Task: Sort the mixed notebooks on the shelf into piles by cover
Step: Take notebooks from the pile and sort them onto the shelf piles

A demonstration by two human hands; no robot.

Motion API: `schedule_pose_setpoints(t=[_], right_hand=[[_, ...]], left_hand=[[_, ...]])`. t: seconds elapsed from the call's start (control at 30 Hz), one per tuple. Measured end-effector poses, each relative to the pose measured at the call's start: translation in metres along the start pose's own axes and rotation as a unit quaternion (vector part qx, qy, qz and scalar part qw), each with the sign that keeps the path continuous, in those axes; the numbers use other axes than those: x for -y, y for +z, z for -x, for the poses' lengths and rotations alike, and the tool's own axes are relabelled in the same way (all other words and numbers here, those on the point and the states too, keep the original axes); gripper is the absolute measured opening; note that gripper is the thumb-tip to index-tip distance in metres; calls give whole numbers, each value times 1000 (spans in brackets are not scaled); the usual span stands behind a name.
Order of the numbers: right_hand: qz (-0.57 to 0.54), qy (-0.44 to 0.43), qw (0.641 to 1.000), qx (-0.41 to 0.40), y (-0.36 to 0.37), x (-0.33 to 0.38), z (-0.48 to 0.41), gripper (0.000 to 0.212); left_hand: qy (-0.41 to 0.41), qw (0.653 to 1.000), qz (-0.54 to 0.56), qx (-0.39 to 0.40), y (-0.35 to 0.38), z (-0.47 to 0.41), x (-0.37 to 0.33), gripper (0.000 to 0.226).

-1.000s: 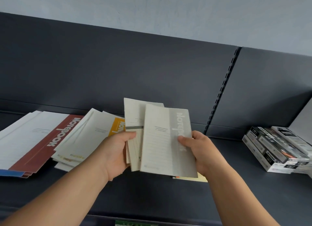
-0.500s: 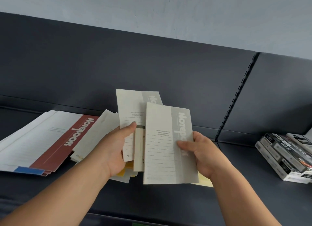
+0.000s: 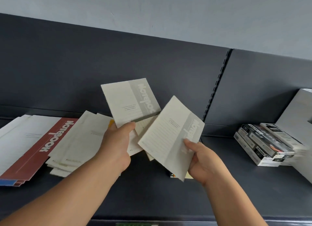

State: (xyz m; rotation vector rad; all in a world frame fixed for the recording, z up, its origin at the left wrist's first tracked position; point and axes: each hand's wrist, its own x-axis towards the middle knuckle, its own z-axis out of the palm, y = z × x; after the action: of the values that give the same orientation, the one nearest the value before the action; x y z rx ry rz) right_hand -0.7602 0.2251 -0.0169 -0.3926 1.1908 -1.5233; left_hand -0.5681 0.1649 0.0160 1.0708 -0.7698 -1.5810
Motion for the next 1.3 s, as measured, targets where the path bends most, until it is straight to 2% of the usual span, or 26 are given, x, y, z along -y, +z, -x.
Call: schedule_pose_setpoints(t=[0.1, 0.23, 0.33, 0.43, 0.5, 0.57, 0.63, 0.77, 0.83, 1.0, 1.17, 1.2, 1.23, 1.3], right_hand=[[5, -7, 1000, -16, -11, 9, 0, 21], [88, -37, 992, -83, -46, 41, -14, 10], [158, -36, 980, -118, -71, 63, -31, 6], [259, -28, 960, -103, -77, 67, -48, 18], [369, -43, 922, -106, -75, 58, -56, 12], [501, -83, 852, -128, -72, 45, -61, 5], [571, -122, 799, -142, -68, 35, -59, 9], [606, -176, 760, -156, -60, 37, -52, 15], [581, -195, 779, -133, -49, 48, -45, 14], [437, -207, 873, -62, -8, 65, -12, 7], [357, -154, 921, -21, 26, 51, 1, 14], [343, -141, 929, -17, 32, 47, 1, 13], [330, -128, 935, -11, 38, 42, 1, 12], [308, -103, 946, 2, 51, 30, 0, 11]], left_hand=[[-39, 999, 0, 30, 11, 7, 8, 18], [-73, 997, -6, 40, 7, 10, 5, 17], [-59, 997, -36, 26, -5, 5, 1, 18], [-27, 997, -74, 12, -17, 0, -1, 23], [-8, 995, -101, 2, -25, -2, -2, 24], [1, 993, -121, -15, -32, -1, -2, 21], [2, 991, -132, -28, -36, 0, -2, 19], [7, 986, -162, -48, -47, 3, -6, 19], [16, 982, -180, -52, -55, 5, -13, 18], [62, 967, -238, -67, -87, 1, -49, 20], [73, 948, -299, -83, -122, -23, -73, 17], [78, 931, -343, -94, -127, -30, -71, 17], [89, 901, -412, -105, -132, -38, -68, 20], [107, 799, -577, -133, -140, -47, -58, 34]])
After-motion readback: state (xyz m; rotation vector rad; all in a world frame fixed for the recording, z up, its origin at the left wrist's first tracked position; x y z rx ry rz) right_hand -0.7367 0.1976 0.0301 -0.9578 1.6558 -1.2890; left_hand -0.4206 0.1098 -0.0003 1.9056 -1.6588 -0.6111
